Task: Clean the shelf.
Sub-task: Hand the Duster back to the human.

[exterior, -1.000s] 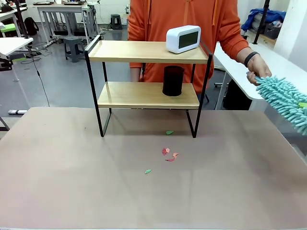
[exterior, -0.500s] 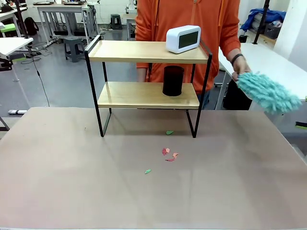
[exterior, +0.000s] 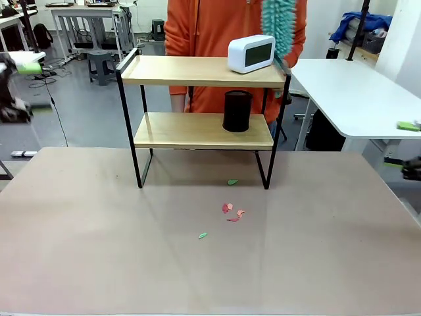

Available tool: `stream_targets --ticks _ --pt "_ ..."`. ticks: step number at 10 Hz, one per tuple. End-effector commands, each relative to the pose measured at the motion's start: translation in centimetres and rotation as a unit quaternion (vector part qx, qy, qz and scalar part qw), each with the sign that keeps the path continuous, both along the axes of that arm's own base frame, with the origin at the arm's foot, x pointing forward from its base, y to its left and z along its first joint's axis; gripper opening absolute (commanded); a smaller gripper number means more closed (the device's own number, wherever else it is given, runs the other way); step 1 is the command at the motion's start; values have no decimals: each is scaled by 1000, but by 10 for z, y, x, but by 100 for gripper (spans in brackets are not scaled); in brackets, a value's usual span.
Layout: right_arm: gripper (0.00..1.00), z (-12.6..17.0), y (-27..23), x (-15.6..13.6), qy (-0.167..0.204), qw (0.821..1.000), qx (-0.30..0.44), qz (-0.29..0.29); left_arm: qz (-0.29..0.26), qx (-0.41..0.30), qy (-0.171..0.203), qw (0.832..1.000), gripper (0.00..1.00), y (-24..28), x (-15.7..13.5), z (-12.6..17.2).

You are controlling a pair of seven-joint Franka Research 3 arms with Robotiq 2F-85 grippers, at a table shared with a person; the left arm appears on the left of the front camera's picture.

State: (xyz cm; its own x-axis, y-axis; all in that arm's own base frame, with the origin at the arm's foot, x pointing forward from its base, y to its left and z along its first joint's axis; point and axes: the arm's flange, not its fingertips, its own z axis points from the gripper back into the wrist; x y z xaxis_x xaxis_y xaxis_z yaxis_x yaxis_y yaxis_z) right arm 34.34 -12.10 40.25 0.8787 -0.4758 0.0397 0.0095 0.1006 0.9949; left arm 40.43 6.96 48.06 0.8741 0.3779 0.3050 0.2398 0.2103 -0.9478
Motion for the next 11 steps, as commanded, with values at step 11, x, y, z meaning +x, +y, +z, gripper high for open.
stream_targets --ticks 11 --pt "100 5 92 41 -5 1000 -5 22 -100 14 67 993 100 -52 -30 -63"
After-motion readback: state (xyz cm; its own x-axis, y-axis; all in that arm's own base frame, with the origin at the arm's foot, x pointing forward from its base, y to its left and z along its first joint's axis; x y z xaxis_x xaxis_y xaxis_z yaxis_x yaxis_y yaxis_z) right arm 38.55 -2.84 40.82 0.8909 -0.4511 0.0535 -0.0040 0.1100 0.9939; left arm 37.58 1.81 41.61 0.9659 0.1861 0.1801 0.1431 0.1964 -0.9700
